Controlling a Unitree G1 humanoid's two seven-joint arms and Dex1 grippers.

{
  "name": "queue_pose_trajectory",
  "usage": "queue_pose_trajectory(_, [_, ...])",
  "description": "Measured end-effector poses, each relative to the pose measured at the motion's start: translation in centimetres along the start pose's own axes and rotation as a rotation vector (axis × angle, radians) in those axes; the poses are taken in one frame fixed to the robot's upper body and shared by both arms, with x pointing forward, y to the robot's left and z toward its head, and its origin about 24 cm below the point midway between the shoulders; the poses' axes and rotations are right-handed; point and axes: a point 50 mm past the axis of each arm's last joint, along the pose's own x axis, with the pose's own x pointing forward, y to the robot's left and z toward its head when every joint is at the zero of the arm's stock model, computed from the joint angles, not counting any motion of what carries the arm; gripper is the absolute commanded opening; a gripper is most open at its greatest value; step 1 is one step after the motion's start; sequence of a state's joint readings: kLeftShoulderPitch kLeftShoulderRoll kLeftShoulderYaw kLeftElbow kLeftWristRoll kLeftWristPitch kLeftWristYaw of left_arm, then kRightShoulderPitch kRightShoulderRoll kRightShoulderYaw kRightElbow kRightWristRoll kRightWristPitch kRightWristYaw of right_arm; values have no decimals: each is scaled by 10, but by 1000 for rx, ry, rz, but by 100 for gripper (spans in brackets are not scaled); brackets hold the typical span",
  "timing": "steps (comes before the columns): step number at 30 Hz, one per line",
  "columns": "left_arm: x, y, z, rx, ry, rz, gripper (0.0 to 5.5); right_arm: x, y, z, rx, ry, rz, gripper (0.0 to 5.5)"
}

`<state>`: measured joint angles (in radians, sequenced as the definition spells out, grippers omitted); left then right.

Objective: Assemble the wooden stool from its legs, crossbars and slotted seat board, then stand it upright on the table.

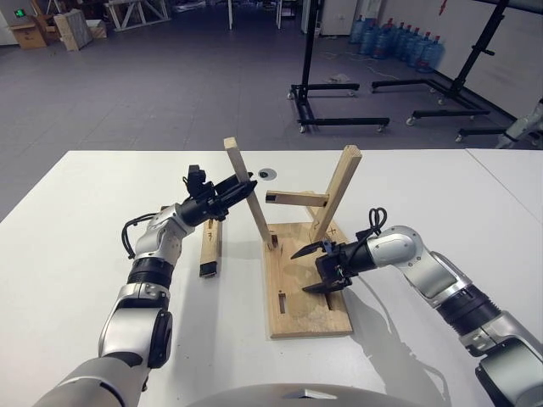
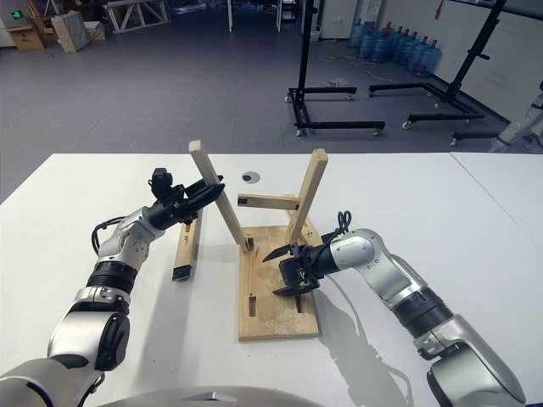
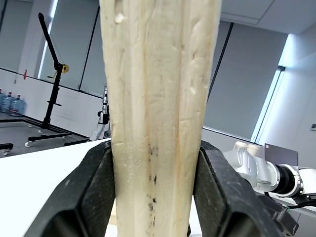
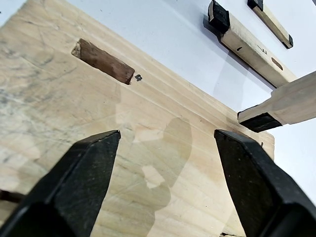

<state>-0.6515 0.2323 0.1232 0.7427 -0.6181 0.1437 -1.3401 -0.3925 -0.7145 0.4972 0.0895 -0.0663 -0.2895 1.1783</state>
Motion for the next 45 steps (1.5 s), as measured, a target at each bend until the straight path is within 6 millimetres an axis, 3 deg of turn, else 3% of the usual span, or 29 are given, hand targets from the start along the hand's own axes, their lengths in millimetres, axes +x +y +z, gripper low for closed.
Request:
queue_pose_trajectory(10, [4, 11, -11, -36, 26, 21, 203, 2, -4, -1, -13, -5, 17, 351])
queue_pose_trajectory(18, [18, 15, -7, 21, 86, 20, 203, 5, -4, -1, -5, -12, 7, 351])
queue_pose_trajectory(27, [16, 16, -7, -45, 68, 4, 203, 5, -7, 1, -14, -13, 14, 351])
queue_pose_trajectory(38, [-1, 10, -19, -55, 39, -8, 203, -8, 2, 1, -23, 30, 91, 351])
queue_pose_trajectory(42, [-23, 3, -19, -34, 113, -29, 203, -12, 7, -2, -17, 29, 82, 351])
queue_pose_trajectory(45, [-26, 1, -20, -33, 183, -39, 203, -14, 9, -4, -24, 20, 73, 351])
